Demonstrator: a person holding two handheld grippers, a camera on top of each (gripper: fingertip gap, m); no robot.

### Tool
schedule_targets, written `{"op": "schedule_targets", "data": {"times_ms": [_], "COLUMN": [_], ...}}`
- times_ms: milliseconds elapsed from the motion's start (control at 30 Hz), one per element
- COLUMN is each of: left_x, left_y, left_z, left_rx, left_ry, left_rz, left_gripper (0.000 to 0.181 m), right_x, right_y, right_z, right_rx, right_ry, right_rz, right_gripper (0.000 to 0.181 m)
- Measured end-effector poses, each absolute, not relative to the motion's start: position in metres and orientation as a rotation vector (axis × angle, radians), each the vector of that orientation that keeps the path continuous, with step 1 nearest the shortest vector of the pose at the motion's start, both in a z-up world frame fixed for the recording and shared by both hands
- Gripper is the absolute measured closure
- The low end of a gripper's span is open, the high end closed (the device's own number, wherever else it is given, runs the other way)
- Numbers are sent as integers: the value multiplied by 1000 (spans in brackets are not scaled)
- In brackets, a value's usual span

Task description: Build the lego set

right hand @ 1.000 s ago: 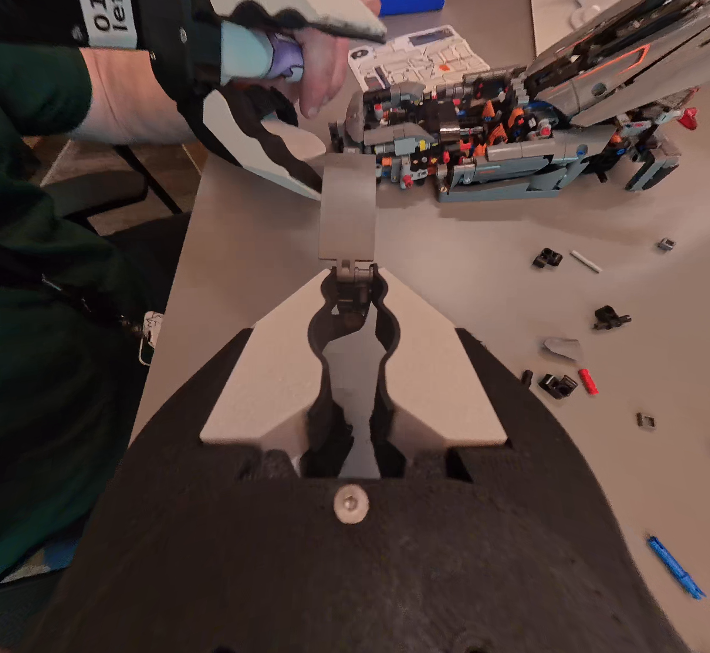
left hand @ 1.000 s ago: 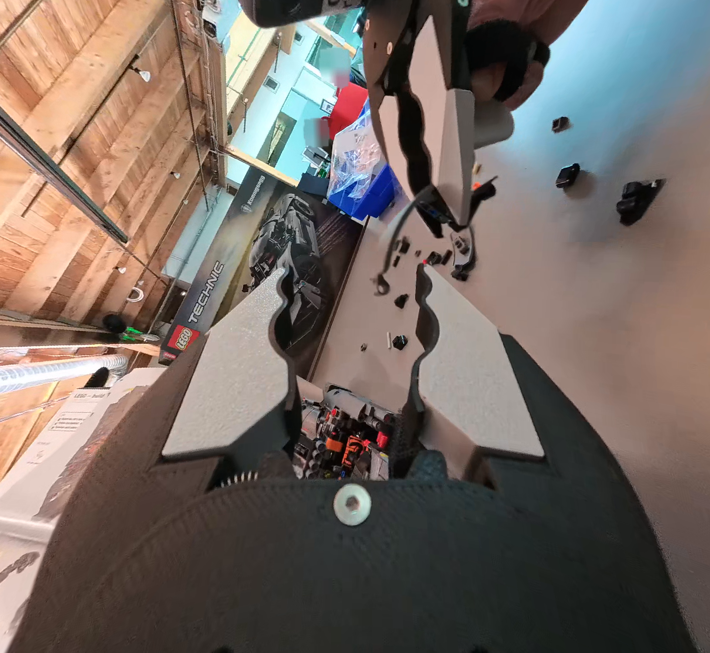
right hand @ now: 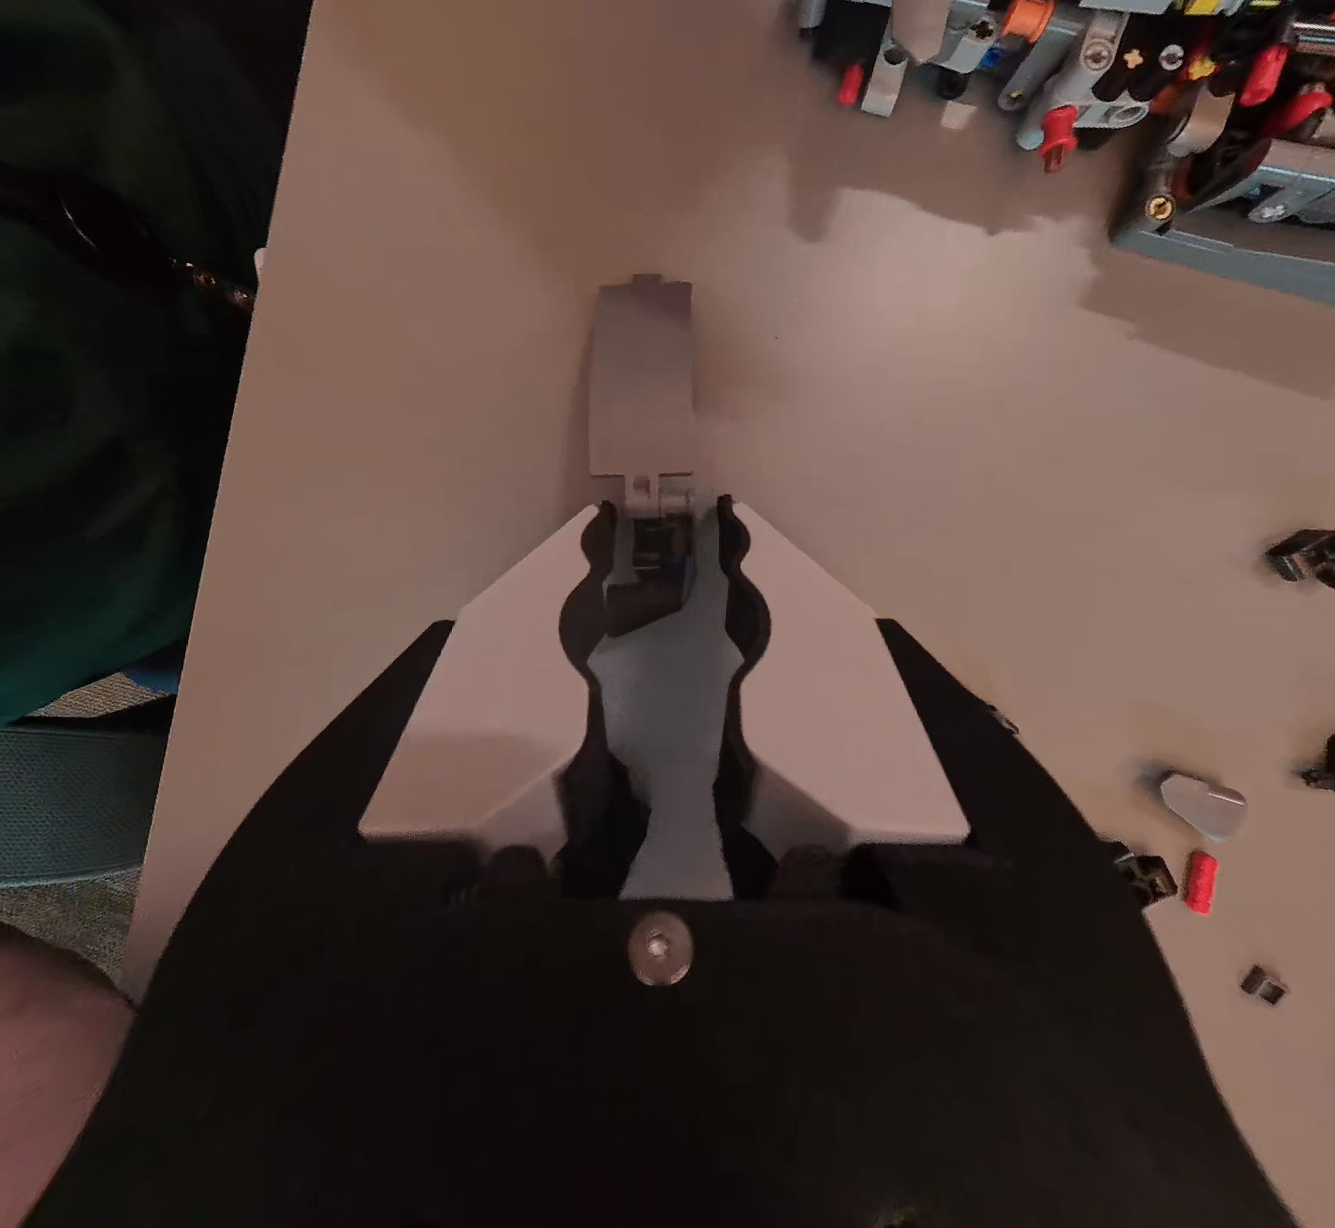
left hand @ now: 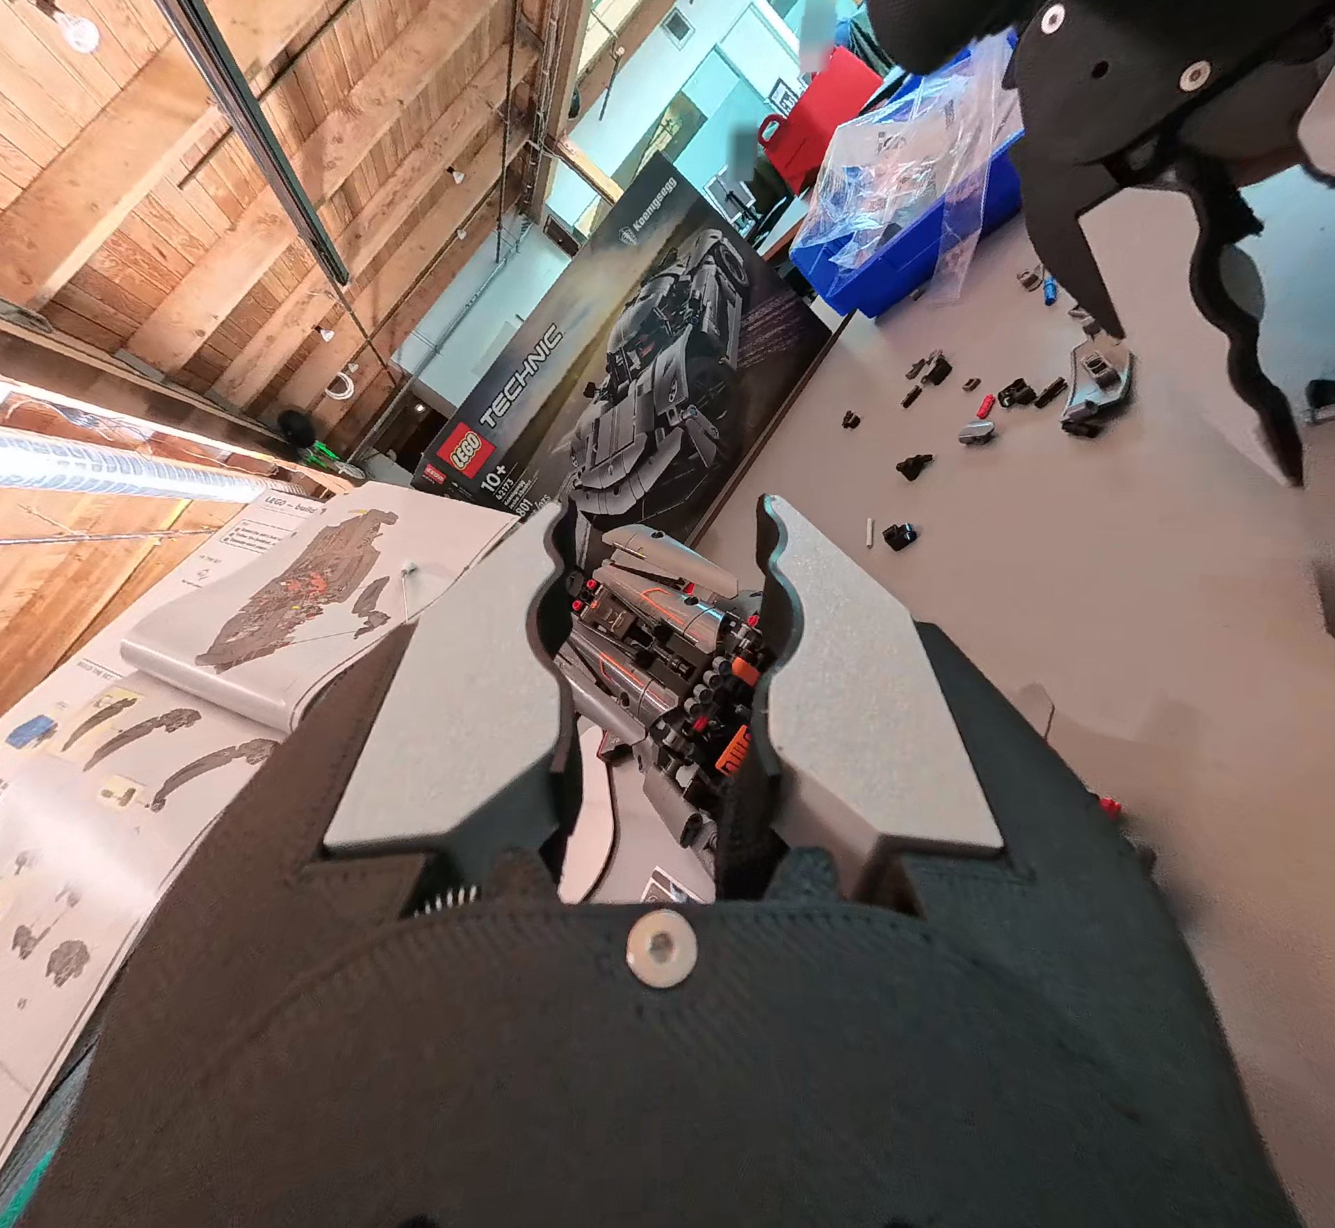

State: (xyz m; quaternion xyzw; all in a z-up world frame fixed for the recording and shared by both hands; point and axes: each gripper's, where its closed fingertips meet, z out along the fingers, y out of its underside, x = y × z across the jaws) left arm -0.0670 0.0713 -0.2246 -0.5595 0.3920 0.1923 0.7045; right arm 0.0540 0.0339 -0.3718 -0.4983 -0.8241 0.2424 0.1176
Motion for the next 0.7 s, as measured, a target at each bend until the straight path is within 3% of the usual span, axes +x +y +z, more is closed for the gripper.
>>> {"op": "schedule_targets", "data": {"times_ms": [167, 433, 700], "left_x": [-68, -72, -72], "left_y": [74, 78, 80], "left_z": [-225, -222, -226], "left_rx": [-1253, -1266, -1274], "left_ry": [858, 808, 817], "left_rz": [429, 415, 450], "left_gripper": [134, 135, 136], "right_x": [55, 52, 55], "right_y": [37, 98, 130], "right_z": [-356, -295, -294], "right_rx": [-1457, -1414, -1454], "right_ry": [-2308, -1795, -1666], "right_rz": [832, 981, 830], "right_gripper": [130, 138, 142]}}
